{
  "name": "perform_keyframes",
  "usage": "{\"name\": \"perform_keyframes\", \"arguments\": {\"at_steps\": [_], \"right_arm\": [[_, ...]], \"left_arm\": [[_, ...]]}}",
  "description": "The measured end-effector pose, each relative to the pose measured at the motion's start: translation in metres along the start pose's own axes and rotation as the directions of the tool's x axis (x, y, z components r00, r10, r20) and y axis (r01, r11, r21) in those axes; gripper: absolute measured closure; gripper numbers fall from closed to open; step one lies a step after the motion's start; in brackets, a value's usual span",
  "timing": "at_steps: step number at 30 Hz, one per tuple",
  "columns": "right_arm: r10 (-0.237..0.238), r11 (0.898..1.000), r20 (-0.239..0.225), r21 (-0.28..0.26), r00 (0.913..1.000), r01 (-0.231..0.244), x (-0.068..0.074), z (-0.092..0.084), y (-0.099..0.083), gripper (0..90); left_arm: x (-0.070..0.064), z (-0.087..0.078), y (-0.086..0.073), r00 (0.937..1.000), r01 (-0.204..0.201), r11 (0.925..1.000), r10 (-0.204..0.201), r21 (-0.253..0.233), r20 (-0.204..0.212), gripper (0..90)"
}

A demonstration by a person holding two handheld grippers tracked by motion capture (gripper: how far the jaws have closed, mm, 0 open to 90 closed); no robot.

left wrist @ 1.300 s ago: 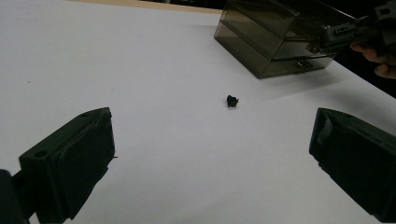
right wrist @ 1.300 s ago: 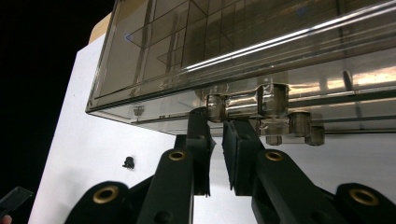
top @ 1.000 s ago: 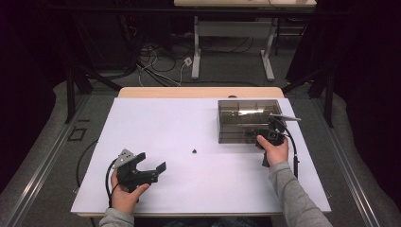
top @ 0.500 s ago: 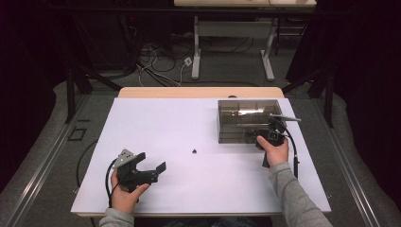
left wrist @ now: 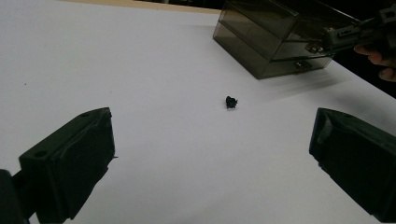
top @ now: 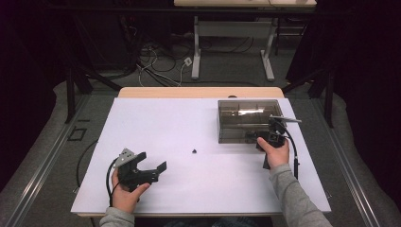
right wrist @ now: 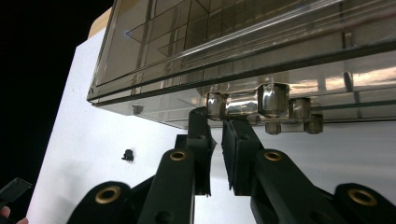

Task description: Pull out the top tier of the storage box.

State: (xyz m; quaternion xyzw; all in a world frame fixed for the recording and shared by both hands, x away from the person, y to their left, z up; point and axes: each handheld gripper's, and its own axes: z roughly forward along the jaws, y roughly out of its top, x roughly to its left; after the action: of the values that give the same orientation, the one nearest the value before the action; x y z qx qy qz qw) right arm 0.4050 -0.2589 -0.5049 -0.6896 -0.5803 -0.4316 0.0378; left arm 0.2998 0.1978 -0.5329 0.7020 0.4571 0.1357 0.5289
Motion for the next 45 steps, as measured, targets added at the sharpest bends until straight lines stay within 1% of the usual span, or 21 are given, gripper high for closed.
{"name": "perform_keyframes", "arguments": {"at_steps": [2,3,6,8,10,14,15,16,21,23,24,25,29,31,32,33,34,36,37,39,45], "right_arm": [[-0.011,1.000,-0.001,-0.004,0.9999,0.011,-0.001,0.000,0.000,82.0],[-0.025,1.000,0.006,0.019,0.9997,0.024,-0.001,-0.002,0.000,82.0],[-0.027,1.000,-0.002,-0.003,0.9996,0.027,-0.001,-0.001,-0.001,82.0],[-0.021,1.000,0.004,0.019,0.9998,0.021,-0.001,-0.003,-0.002,82.0],[-0.018,1.000,-0.001,0.006,0.9998,0.018,0.000,-0.002,-0.002,82.0],[-0.036,0.999,0.005,0.021,0.9993,0.036,-0.001,-0.004,-0.004,82.1],[-0.030,1.000,0.005,0.008,0.9995,0.030,-0.001,-0.004,-0.005,84.2],[-0.026,0.999,0.002,0.024,0.9997,0.026,0.000,-0.005,-0.005,87.6],[-0.019,1.000,-0.015,0.008,0.9997,0.019,0.002,-0.008,-0.007,86.6],[-0.034,0.999,-0.009,0.025,0.9994,0.034,0.001,-0.010,-0.007,86.5],[-0.029,1.000,-0.009,0.005,0.9995,0.029,0.001,-0.010,-0.008,86.3],[-0.039,0.999,-0.005,0.020,0.9992,0.040,0.000,-0.011,-0.008,85.5],[-0.036,0.999,-0.017,0.011,0.9992,0.036,0.000,-0.014,-0.009,82.7],[-0.045,0.999,-0.002,0.014,0.9990,0.045,0.002,-0.016,-0.010,80.6],[-0.066,0.998,0.001,-0.015,0.9978,0.066,0.001,-0.014,-0.011,79.7],[-0.072,0.997,0.006,-0.001,0.9974,0.072,0.002,-0.016,-0.011,78.5],[-0.069,0.997,0.001,-0.019,0.9976,0.069,0.003,-0.016,-0.012,77.8],[-0.083,0.997,0.007,0.000,0.9966,0.083,0.004,-0.018,-0.012,76.1],[-0.082,0.996,0.000,-0.028,0.9966,0.082,0.004,-0.017,-0.013,75.3],[-0.094,0.996,0.003,-0.001,0.9955,0.094,0.005,-0.020,-0.013,73.0],[-0.120,0.993,-0.006,0.000,0.9928,0.120,0.005,-0.021,-0.013,67.8]], "left_arm": [[0.000,0.000,0.000,1.0000,0.002,1.0000,-0.002,0.000,0.002,0.4],[0.000,0.001,0.000,1.0000,0.000,1.0000,0.000,-0.001,0.002,0.4],[0.000,0.001,0.001,1.0000,-0.002,1.0000,0.002,0.001,0.005,0.4],[0.000,0.002,0.001,1.0000,-0.002,1.0000,0.002,0.002,0.007,0.4],[0.000,0.003,0.001,1.0000,-0.004,1.0000,0.004,0.001,0.008,0.4],[-0.001,0.005,0.002,0.9999,-0.004,1.0000,0.004,0.000,0.013,0.4],[-0.001,0.005,0.002,0.9999,-0.006,1.0000,0.006,-0.001,0.014,0.4],[-0.001,0.006,0.003,0.9999,-0.005,1.0000,0.005,0.002,0.015,0.4],[-0.002,0.009,0.004,0.9996,-0.010,0.9999,0.009,0.006,0.026,0.4],[-0.002,0.011,0.004,0.9996,-0.009,1.0000,0.008,0.005,0.028,0.4],[-0.002,0.011,0.005,0.9995,-0.013,0.9999,0.013,0.007,0.029,0.4],[-0.002,0.012,0.005,0.9995,-0.011,0.9999,0.011,0.008,0.031,0.4],[-0.003,0.014,0.006,0.9992,-0.014,0.9999,0.014,0.009,0.038,0.3],[-0.003,0.015,0.006,0.9992,-0.012,0.9999,0.012,0.008,0.039,0.4],[-0.003,0.016,0.006,0.9990,-0.016,0.9998,0.015,0.009,0.041,0.4],[-0.003,0.016,0.006,0.9990,-0.016,0.9998,0.015,0.011,0.043,0.3],[-0.003,0.016,0.007,0.9989,-0.016,0.9998,0.015,0.010,0.043,0.4],[-0.003,0.017,0.007,0.9989,-0.017,0.9998,0.017,0.011,0.044,0.4],[-0.003,0.017,0.007,0.9988,-0.017,0.9998,0.016,0.010,0.045,0.4],[-0.003,0.018,0.007,0.9988,-0.017,0.9998,0.017,0.011,0.047,0.4],[-0.003,0.018,0.007,0.9988,-0.016,0.9998,0.016,0.011,0.047,0.3]]}}
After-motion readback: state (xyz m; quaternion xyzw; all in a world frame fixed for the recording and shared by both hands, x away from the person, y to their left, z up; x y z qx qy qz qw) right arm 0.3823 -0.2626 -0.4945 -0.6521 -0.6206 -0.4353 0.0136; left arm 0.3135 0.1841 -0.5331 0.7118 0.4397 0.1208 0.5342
